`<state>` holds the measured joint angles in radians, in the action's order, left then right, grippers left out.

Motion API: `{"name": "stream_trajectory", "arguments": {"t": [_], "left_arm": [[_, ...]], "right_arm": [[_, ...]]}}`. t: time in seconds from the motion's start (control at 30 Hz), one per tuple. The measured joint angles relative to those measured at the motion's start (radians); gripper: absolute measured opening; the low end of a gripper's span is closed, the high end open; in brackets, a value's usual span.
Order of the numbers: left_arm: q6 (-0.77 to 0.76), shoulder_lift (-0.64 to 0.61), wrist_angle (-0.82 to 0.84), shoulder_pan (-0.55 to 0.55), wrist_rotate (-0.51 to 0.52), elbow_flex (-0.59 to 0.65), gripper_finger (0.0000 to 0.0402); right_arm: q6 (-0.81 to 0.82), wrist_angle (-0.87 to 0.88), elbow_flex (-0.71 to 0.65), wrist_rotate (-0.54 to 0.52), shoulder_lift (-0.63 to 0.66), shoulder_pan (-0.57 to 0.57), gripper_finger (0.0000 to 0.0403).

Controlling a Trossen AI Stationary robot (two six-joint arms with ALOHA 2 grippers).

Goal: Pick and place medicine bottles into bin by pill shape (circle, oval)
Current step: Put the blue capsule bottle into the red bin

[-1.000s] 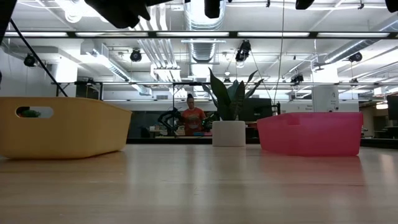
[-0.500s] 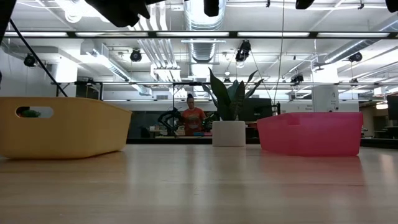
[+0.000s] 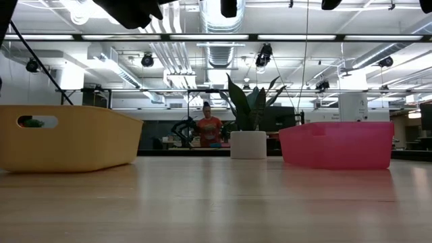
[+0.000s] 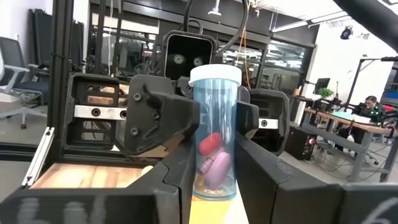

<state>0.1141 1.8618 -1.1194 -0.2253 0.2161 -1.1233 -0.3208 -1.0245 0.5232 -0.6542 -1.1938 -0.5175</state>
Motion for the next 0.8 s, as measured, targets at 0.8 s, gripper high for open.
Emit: {"name": "stream_trajectory", "arguments": {"t": [0.8], "left_arm": [[-0.001, -0.015, 0.016, -0.001, 0.018, 0.018, 0.01]], "right_arm": [[0.026, 0.029, 0.0, -0.05, 0.011, -0.002, 0.0235]]}}
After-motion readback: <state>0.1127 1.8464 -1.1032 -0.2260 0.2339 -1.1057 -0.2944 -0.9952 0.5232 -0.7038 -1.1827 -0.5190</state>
